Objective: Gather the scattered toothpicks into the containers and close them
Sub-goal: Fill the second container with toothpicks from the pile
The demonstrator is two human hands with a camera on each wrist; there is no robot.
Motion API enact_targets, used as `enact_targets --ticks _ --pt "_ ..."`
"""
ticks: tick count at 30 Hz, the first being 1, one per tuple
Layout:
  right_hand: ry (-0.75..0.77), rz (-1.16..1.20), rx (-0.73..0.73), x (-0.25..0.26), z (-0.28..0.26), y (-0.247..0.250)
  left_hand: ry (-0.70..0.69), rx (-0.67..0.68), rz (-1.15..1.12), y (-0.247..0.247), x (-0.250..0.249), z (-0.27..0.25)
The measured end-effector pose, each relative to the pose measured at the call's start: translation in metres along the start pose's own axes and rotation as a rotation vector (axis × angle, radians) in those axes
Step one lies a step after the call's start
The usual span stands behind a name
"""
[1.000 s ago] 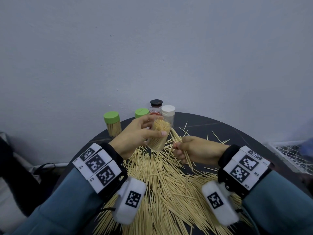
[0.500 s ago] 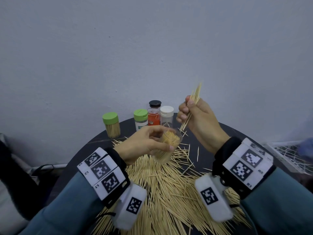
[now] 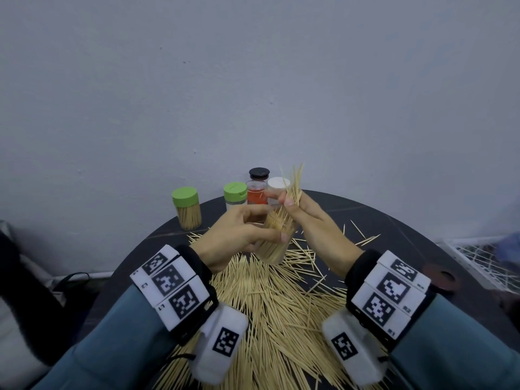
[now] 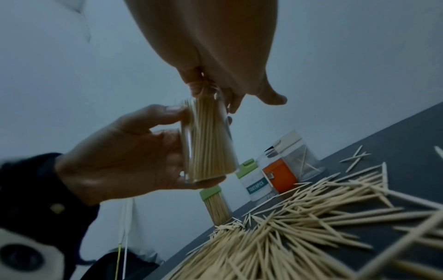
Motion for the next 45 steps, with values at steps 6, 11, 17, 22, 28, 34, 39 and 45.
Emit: enact_targets --ticks 6,11,17,22,28,34,39,45 --pt "-0.02 0.079 0.034 0.0 0.003 0.002 0.013 0.02 0.016 0.0 0.001 0.0" --pt "0.049 0.09 0.05 0.006 0.004 0.006 0.02 0.046 0.055 -0.003 0.001 0.0" --pt "0.088 0.109 0.059 0.009 0.003 0.007 0.024 0.093 0.06 -0.007 0.003 -0.001" --pt "0.077 0.09 0.08 0.008 0.005 0.008 0.048 0.099 0.031 -0.004 0.005 0.001" --pt "0.135 -0.003 0.027 0.009 0.004 0.011 0.09 0.056 -0.077 0.002 0.008 0.003" --pt "0.079 -0.014 0.09 0.003 0.002 0.004 0.092 0.108 -0.061 -0.004 0.01 0.004" --pt "0.023 -0.16 0.069 0.001 0.002 0.006 0.107 0.072 -0.152 0.001 0.012 0.006" --pt "0.003 -0.251 0.13 0.006 0.002 0.006 0.121 0.093 -0.16 0.002 0.013 0.007"
Point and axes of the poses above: each hand's wrist, its own z-axis towards the middle knuckle, its own y-axis out of the back of the hand, x = y × z, the point moved 6 cm from there along z, towards the middle knuckle, and after that the axes turned 8 degrees about z, right-handed, at the moved point
